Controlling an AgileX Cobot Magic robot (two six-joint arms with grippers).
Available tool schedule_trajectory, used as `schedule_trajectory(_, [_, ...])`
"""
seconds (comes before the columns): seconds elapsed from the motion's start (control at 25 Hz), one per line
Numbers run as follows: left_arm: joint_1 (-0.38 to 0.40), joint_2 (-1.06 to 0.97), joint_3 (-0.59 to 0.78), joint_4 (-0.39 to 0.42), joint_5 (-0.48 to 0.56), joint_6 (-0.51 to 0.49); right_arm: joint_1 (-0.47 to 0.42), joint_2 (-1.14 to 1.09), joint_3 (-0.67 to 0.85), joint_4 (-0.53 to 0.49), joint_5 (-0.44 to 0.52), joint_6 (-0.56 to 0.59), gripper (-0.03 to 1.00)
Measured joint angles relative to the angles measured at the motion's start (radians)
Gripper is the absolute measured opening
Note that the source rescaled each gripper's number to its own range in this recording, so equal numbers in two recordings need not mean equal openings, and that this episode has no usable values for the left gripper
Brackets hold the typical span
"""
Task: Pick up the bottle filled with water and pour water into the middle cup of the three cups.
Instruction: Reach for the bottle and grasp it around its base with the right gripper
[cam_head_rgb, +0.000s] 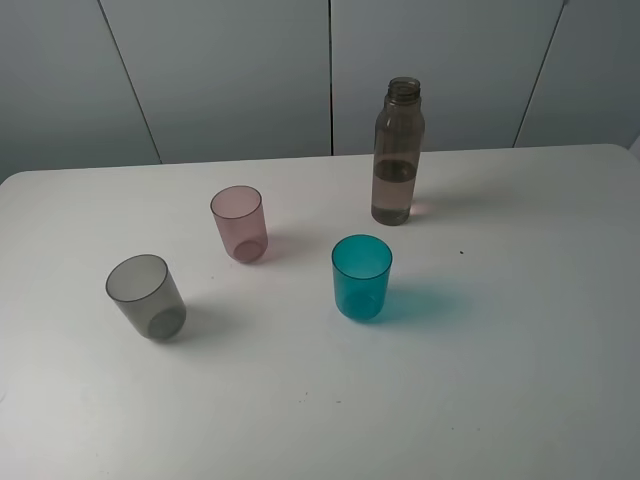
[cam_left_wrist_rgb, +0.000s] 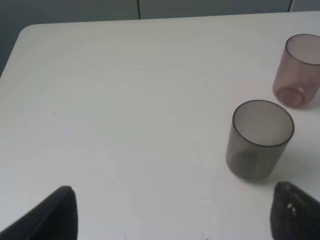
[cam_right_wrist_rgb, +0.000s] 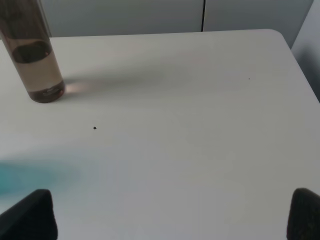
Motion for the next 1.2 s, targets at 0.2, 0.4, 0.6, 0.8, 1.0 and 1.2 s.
schedule_trajectory(0.2, [0.000, 0.000, 0.000, 0.000, 0.000, 0.000, 0.000, 0.000, 0.000, 0.000, 0.000, 0.000, 1.00])
schedule_trajectory(0.4, [0.000, 0.000, 0.000, 0.000, 0.000, 0.000, 0.000, 0.000, 0.000, 0.000, 0.000, 0.000, 1.00])
schedule_trajectory(0.6, [0.000, 0.000, 0.000, 0.000, 0.000, 0.000, 0.000, 0.000, 0.000, 0.000, 0.000, 0.000, 1.00])
schedule_trajectory(0.8, [0.000, 0.000, 0.000, 0.000, 0.000, 0.000, 0.000, 0.000, 0.000, 0.000, 0.000, 0.000, 1.00])
schedule_trajectory(1.0, [0.000, 0.000, 0.000, 0.000, 0.000, 0.000, 0.000, 0.000, 0.000, 0.000, 0.000, 0.000, 1.00])
schedule_trajectory(1.2, [0.000, 0.000, 0.000, 0.000, 0.000, 0.000, 0.000, 0.006, 0.000, 0.000, 0.000, 0.000, 1.00])
